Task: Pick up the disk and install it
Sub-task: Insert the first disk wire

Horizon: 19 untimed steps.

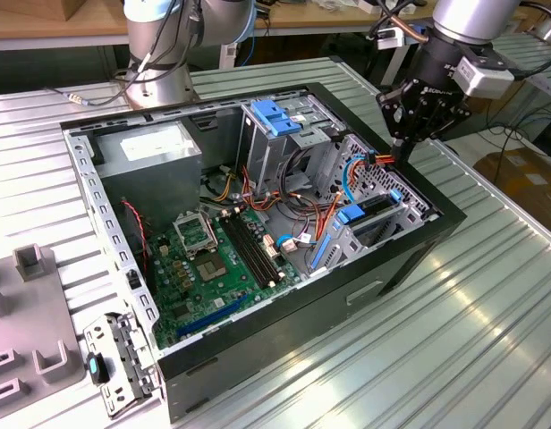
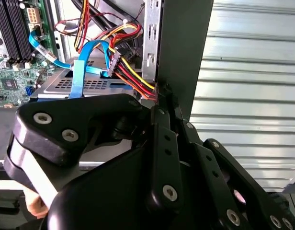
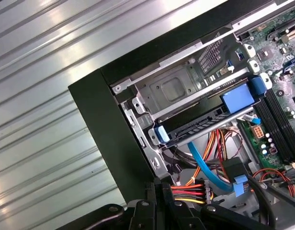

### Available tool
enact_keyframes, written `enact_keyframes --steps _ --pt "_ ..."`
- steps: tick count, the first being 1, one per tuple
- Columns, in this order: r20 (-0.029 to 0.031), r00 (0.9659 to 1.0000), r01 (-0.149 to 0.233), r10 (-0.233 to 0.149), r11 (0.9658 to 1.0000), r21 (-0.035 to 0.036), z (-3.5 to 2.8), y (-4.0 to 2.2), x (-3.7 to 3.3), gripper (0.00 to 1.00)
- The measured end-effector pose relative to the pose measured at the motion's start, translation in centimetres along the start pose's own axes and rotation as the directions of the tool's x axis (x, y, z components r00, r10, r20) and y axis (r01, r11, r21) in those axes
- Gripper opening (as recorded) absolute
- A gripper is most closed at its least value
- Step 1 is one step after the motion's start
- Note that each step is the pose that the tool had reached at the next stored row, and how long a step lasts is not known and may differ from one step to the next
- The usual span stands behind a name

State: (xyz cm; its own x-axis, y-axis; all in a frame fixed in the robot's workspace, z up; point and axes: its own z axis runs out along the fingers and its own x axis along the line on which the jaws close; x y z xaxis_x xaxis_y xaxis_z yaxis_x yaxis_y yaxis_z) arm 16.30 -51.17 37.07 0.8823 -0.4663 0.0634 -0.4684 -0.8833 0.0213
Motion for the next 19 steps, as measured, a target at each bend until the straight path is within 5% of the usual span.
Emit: enact_keyframes --steps 10,19 --pt "0.0019 0.9941 -0.108 0.108 0.9941 -0.0072 0.01 0.00 -0.01 0.17" --pt "0.0028 0.9833 -0.182 0.182 0.9833 -0.0121 0.04 0.02 -0.05 0.17"
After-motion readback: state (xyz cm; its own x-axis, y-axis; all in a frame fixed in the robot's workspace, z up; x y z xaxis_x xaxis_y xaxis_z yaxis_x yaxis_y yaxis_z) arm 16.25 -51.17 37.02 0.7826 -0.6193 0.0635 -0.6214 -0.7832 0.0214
